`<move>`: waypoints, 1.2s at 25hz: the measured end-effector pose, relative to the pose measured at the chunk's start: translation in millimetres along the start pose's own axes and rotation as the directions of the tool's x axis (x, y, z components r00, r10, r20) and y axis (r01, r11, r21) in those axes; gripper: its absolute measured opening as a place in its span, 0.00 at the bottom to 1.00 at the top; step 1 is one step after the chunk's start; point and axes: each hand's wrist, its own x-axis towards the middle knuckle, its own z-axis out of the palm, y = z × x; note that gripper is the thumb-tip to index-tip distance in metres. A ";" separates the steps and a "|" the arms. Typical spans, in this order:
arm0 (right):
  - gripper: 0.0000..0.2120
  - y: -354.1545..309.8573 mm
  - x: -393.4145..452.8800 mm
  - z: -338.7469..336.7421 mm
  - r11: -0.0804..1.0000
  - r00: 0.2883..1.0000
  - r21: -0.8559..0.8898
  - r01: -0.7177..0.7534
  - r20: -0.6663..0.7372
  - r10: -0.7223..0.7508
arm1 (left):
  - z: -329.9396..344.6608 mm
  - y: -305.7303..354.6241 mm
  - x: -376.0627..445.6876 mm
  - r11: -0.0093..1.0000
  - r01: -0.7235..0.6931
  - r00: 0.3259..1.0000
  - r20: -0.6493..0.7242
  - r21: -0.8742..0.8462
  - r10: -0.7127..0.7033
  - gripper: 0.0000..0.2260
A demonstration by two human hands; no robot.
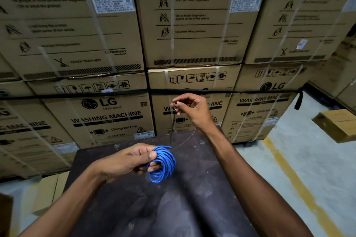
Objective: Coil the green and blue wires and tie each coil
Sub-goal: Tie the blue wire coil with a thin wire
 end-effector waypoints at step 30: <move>0.05 1.2 -22.0 22.0 0.998 0.942 -0.055 -0.038 -0.334 0.017 | -11.7 9.3 -3.7 0.999 0.010 0.992 -0.123 -0.049 -0.016 0.13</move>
